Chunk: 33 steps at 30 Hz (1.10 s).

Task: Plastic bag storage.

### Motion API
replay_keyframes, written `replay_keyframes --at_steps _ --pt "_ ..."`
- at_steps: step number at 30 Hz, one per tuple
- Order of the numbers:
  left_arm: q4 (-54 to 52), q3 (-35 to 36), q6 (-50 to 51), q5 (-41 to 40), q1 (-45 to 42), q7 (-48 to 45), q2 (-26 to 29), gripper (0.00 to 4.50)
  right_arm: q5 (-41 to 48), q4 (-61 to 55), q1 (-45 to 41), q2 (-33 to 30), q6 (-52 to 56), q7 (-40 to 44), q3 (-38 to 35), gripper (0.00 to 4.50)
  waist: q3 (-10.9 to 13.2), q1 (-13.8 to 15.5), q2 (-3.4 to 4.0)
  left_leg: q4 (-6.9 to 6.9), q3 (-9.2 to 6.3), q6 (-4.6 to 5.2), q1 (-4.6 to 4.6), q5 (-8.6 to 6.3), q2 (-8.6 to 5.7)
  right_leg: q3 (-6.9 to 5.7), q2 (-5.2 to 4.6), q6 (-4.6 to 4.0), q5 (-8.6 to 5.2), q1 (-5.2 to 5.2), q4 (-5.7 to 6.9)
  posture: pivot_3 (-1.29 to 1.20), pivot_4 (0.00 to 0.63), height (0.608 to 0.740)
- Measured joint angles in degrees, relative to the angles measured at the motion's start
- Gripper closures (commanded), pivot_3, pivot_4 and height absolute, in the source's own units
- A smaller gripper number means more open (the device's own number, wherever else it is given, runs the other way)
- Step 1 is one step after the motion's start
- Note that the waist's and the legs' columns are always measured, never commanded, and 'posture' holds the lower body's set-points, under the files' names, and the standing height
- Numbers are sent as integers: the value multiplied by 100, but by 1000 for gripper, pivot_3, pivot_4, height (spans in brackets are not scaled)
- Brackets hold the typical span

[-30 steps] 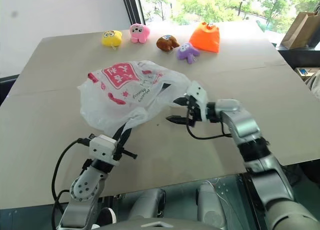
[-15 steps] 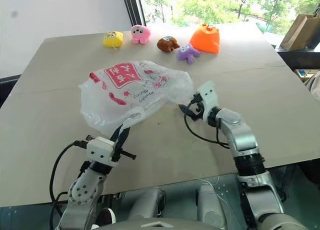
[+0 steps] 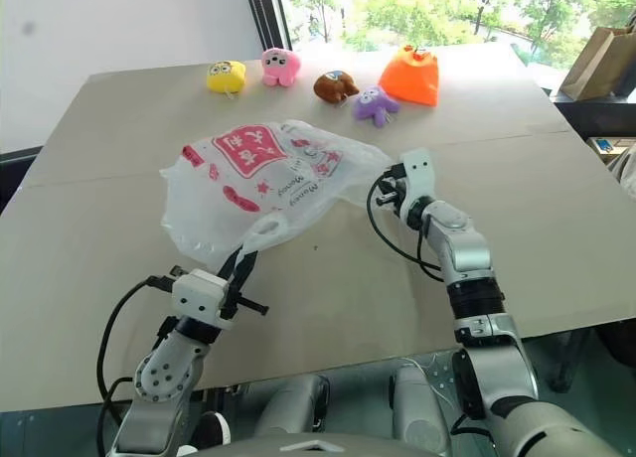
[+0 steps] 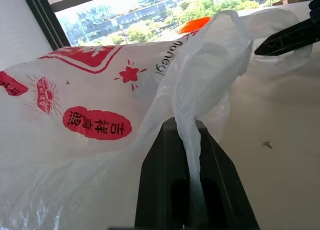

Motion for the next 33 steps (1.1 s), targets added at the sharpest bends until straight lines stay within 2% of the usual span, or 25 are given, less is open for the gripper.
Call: replay_keyframes --at_steps 2,4,8,9,10,13,16,19,20,25,28,29,33 --pt "89 29 17 -43 -205 -7 5 4500 150 -202 -20 -184 213 224 -12 4468 1 8 1 2 -2 0 0 0 0 -2 0 0 0 0 4 0 150 740" --pt "136 134 306 -242 -857 -66 102 4500 440 -332 -356 -330 671 338 -107 4468 28 4 5 13 -7 1 -6 1 0 -5 3 1 1 -5 18 0 150 740" --pt "42 653 1530 -1502 -3393 -56 279 4500 1083 -271 -2378 -288 1159 -137 -907 4468 78 -13 12 29 -30 -13 -11 17 18 -15 32 -11 28 -7 24 0 150 740" --pt "36 740 1655 -1652 -3698 -46 342 4500 1126 -259 -2619 -318 1149 -180 -980 4468 74 -15 8 20 -37 -13 -10 17 19 -22 33 -12 28 -6 17 0 150 740" --pt "248 949 1985 -1999 -4524 -32 518 4500 1221 16 -3076 -446 1144 -244 -1127 4468 75 -10 0 21 -42 -14 -12 16 22 -29 34 -13 26 -3 14 0 150 740" --pt "919 1521 2321 -2437 -6001 3 954 4500 1291 668 -3587 -581 1044 -387 -1388 4468 72 -15 1 14 -51 -41 -52 31 18 -40 31 -13 26 -29 -2 0 150 740" --pt "1590 1790 2347 -2596 -6532 -26 1084 4500 1289 1094 -3693 -715 929 -407 -1449 4468 72 -43 3 0 -28 -45 -82 31 5 -39 7 -11 25 -49 -19 0 150 740" --pt "2304 1866 2352 -2603 -6732 -132 1133 4500 1288 1290 -3832 -772 853 -361 -1481 4468 73 -132 3 7 -21 -47 -149 32 -11 -48 -17 -9 24 -123 -15 0 150 740" --pt "2371 1884 2346 -2604 -6740 -134 1090 4500 1287 1287 -3872 -819 826 -325 -1473 4468 73 -160 3 17 -25 -48 -183 33 -15 -53 -21 -9 25 -155 -10 0 150 740" --pt "2280 1839 2343 -2595 -6388 -133 862 4500 1251 1247 -3812 -966 794 -267 -1414 4468 74 -187 2 9 -10 -48 -185 33 -16 -55 -30 -9 25 -169 0 0 150 740" --pt "2068 1797 2360 -2591 -5924 -137 834 3736 1301 1045 -3662 -1079 844 -185 -1411 3694 74 -194 2 14 -6 -48 -183 34 -14 -50 -29 -8 25 -172 12 0 150 740" --pt "1984 1811 2376 -2593 -5749 -134 834 3346 1365 887 -3565 -1138 891 -91 -1411 3299 74 -192 2 20 -4 -48 -183 33 -15 -49 -30 -8 25 -173 15 0 150 740" --pt "1641 1905 2655 -2683 -5031 -182 882 1441 1906 -75 -2922 -1504 1528 597 -1343 1281 72 -172 0 29 -4 -47 -179 33 -15 -46 -30 -8 25 -167 18 0 150 740"
